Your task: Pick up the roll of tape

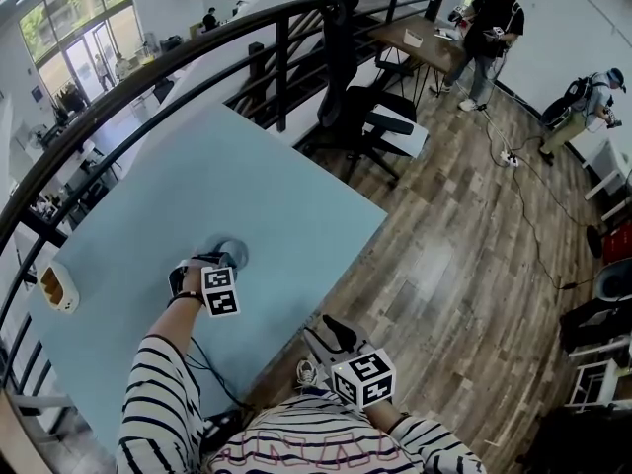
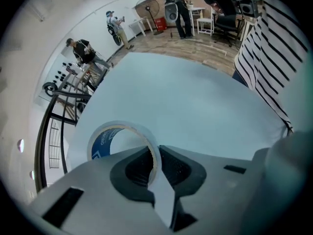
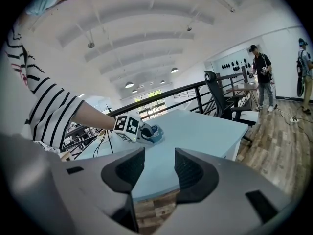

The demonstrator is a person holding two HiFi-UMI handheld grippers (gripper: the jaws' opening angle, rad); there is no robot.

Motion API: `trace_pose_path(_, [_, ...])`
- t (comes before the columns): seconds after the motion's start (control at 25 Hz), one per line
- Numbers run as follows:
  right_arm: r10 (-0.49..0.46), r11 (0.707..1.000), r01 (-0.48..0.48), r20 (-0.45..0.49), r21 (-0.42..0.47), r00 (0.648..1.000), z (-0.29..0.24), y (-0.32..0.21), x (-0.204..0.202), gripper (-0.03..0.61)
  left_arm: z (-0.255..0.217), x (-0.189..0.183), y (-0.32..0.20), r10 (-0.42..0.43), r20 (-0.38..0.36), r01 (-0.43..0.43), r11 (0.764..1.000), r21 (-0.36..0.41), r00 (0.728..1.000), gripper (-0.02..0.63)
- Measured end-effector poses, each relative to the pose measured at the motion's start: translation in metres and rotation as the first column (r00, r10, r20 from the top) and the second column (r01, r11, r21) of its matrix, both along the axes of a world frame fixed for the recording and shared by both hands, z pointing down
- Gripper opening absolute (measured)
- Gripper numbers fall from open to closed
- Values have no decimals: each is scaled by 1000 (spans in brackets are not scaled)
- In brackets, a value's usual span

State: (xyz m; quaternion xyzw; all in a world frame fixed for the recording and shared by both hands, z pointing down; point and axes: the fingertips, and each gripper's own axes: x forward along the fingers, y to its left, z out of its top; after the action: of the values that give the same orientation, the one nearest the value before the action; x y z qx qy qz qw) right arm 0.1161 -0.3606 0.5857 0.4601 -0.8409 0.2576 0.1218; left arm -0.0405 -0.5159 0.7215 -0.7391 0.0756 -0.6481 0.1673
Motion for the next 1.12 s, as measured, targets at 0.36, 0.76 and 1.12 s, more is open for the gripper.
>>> trace_pose_path(0.36, [27, 999, -27, 6, 21, 1000, -13, 28, -21, 186, -54, 4, 13, -61, -226, 91, 988, 123, 972, 58])
trace_pose_path(0.76, [64, 997, -64, 11, 38, 998, -21, 58, -41, 186, -119, -8, 52, -149, -493, 260, 951, 165, 857, 58])
trace_pose_path(1.12, [104, 993, -105, 18, 61, 994, -33, 85, -60, 186, -167, -37, 124, -185, -675, 368, 920, 137, 714, 58])
